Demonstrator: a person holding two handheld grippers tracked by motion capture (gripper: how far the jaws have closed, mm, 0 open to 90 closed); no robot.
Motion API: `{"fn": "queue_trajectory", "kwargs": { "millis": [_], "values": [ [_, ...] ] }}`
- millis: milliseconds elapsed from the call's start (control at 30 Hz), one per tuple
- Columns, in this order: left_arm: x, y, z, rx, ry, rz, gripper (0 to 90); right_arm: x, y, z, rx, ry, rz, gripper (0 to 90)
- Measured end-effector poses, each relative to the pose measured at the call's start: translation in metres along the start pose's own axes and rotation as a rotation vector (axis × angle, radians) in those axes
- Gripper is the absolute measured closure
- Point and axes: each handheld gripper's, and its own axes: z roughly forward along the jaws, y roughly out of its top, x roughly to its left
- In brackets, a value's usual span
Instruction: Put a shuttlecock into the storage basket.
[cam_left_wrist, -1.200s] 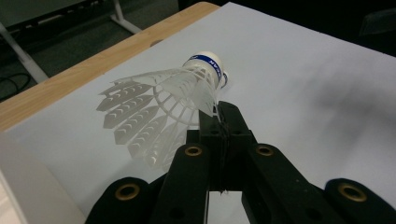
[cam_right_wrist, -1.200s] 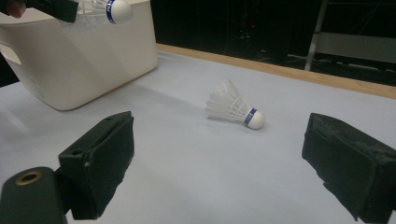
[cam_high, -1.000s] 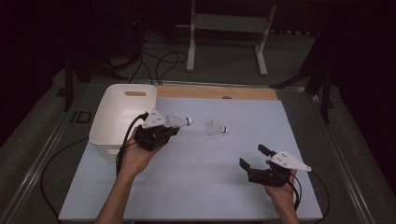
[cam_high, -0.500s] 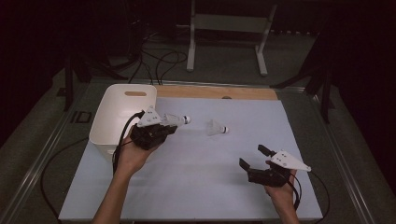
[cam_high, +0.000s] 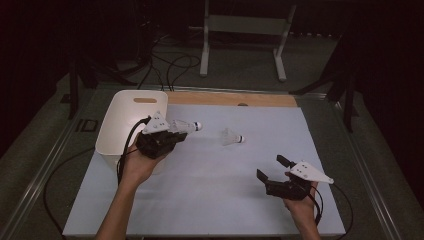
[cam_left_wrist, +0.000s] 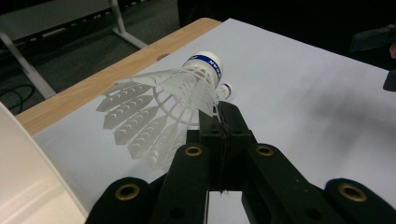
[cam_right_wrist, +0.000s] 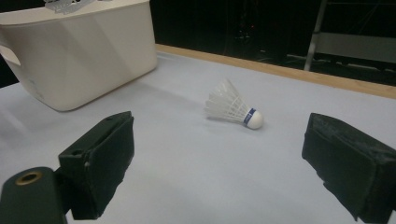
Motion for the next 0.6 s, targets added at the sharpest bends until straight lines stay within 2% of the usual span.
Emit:
{"fn": "queue_trajectory", "kwargs": {
  "millis": [600],
  "values": [
    [0.0074,0.0030,-0.0085,-0.007,0.009,-0.001,89.9,-0.0009,-0.0007,0.0003,0.001,0.001,0.007,9.3]
  ]
}}
